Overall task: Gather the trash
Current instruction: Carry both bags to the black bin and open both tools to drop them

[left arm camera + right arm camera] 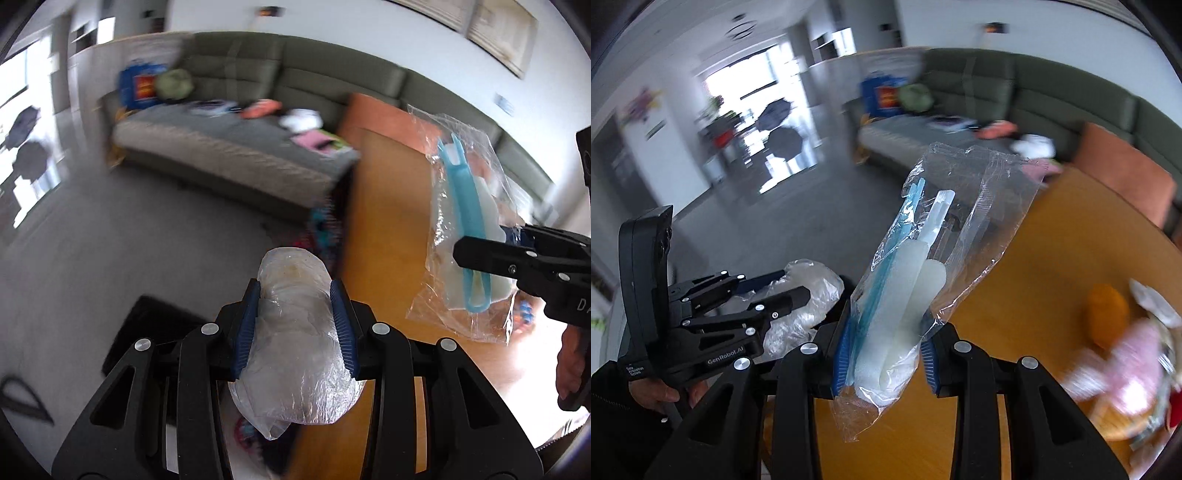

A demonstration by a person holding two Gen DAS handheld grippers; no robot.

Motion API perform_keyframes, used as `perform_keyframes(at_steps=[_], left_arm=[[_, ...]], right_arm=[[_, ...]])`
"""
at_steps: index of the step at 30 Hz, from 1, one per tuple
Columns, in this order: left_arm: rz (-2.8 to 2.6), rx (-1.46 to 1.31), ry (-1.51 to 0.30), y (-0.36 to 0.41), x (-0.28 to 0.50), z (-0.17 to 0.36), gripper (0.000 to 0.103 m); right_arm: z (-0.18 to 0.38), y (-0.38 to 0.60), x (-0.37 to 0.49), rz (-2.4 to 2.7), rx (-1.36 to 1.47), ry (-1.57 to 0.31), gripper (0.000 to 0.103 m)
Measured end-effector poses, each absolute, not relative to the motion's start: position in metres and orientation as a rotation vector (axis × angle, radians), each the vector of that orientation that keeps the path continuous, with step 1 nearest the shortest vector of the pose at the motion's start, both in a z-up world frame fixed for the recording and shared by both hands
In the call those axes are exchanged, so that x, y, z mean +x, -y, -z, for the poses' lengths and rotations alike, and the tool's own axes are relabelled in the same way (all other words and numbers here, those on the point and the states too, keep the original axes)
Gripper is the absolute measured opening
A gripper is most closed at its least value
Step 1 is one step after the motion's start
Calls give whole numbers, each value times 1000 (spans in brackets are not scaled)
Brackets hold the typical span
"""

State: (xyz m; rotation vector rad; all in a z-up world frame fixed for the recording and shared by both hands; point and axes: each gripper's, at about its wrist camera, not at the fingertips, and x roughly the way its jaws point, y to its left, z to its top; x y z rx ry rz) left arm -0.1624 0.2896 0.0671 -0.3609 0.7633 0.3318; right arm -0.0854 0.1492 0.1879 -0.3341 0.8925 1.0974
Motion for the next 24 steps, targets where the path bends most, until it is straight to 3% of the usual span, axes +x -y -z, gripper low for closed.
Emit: perform_keyframes(at_steps=[11, 13, 14, 15, 24], left_arm=[[-675, -517, -841, -409, -245, -27, 41], [-720, -530, -863, -429, -246, -20, 50], [-740, -534, -868, -437, -247, -18, 76], [-773, -534, -874, -445, -247, -17, 96], [-865, -555, -883, -485, -250, -12, 97]], right_arm=[[-150, -297, -146, -1336, -465, -987, 37], [-143, -316, -152, -1356, -482, -997, 48], [-139, -329, -154, -1349, -502, -1002, 59], [-136, -337, -156, -1340, -514, -996, 64], [-124, -361, -140, -1284, -515, -999, 65]])
